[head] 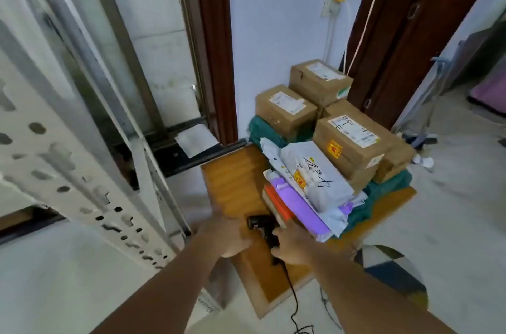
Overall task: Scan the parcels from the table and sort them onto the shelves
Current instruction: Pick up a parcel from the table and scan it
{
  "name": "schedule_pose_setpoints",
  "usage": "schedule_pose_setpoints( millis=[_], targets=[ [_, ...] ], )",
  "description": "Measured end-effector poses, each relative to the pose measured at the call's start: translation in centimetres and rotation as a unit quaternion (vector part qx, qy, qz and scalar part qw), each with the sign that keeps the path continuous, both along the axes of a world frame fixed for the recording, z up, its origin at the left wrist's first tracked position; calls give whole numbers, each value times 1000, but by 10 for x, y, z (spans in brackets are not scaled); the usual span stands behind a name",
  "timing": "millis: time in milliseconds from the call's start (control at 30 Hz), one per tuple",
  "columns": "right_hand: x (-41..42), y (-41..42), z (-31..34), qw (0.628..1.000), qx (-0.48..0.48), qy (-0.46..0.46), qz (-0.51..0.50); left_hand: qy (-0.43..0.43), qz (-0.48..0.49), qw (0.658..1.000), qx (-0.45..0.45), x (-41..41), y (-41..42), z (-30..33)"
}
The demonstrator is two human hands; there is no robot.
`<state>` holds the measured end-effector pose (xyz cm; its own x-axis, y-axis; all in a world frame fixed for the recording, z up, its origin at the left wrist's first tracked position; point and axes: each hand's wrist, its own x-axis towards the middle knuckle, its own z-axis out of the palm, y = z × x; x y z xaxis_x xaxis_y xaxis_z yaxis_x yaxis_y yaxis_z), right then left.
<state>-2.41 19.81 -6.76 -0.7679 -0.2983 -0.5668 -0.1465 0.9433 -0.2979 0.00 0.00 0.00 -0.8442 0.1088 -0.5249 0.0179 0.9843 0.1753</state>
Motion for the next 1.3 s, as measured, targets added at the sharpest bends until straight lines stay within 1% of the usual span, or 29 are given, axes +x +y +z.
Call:
schedule_pose_setpoints(
  millis=[33, 67, 100, 133, 167, 200, 233, 267, 300, 333, 400, 500, 567, 633, 700, 733, 800, 900, 967, 1100, 1133, 1200, 1267, 1300],
  targets=[
    [-1, -4, -10, 1000, 12, -23, -2, 3, -8, 1000, -4, -6, -1, -18],
    [-2, -8, -21, 999, 10, -41, -13, -6, 3, 1000, 0, -15, -7, -42],
    [-1, -12, -33, 998, 13, -59, -18, -2, 0, 1000, -13, -24, -14, -79],
    [-1, -14, -44, 998, 17, -53, -26, -22, 1, 999, -25, -30, -18, -104],
    [-3, -17, -55, 999, 22, -40, -30, -25, 3, 999, -29, -35, -20, -126],
    [-5, -20, -66, 999, 29, -21, -37, -35, 0, 999, -22, -36, -20, -135],
    [-7, -22, -75, 999, 37, -3, -40, -16, -26, 999, -39, -36, -18, -134],
    [-10, -24, -85, 998, 42, 12, -48, -16, -35, 998, -49, -31, -13, -116],
    [-13, -26, -94, 997, 45, 26, -61, -18, -26, 997, -66, -25, -6, -92],
    [-15, -28, -100, 995, 43, 38, -81, -34, -24, 998, -56, -22, 0, -80],
    [-18, -29, -111, 991, 46, 59, -111, -53, -45, 997, -44, -16, 8, -71],
    [-21, -32, -122, 989, 51, 86, -106, -68, -33, 996, -40, -10, 4, -72],
    [-20, -33, -123, 991, 34, 70, -107, -69, -31, 996, -45, -11, 0, -71],
    [-15, -34, -116, 993, -2, 37, -110, -80, 10, 996, -26, -12, 0, -58],
    [-13, -35, -102, 994, -34, 42, -97, -100, 24, 995, -10, -15, 0, -43],
    [-12, -35, -91, 993, -47, 59, -91, -96, 14, 995, -5, -17, 0, -39],
    [-13, -35, -65, 987, -75, 100, -102, -115, 21, 993, -6, -22, -1, -33],
    [-16, -30, -13, 968, -118, 172, -139, -143, 18, 990, -2, -25, 3, -16],
    [-19, -24, 26, 953, -167, 200, -157, -144, 6, 990, 3, -31, 7, -11],
    [-22, -1, 88, 919, -260, 239, -176, -78, 68, 994, 44, -51, 26, 3],
    [-21, 10, 98, 913, -278, 240, -176, -52, 75, 994, 68, -56, 36, 13],
    [-13, 37, 107, 914, -294, 221, -172, 2, 83, 987, 140, -69, 59, 26],
    [0, 65, 104, 914, -286, 217, -191, 24, 104, 972, 209, -83, 86, 33],
    [6, 76, 102, 905, -291, 224, -216, 23, 121, 964, 237, -90, 100, 33]
  ],
)
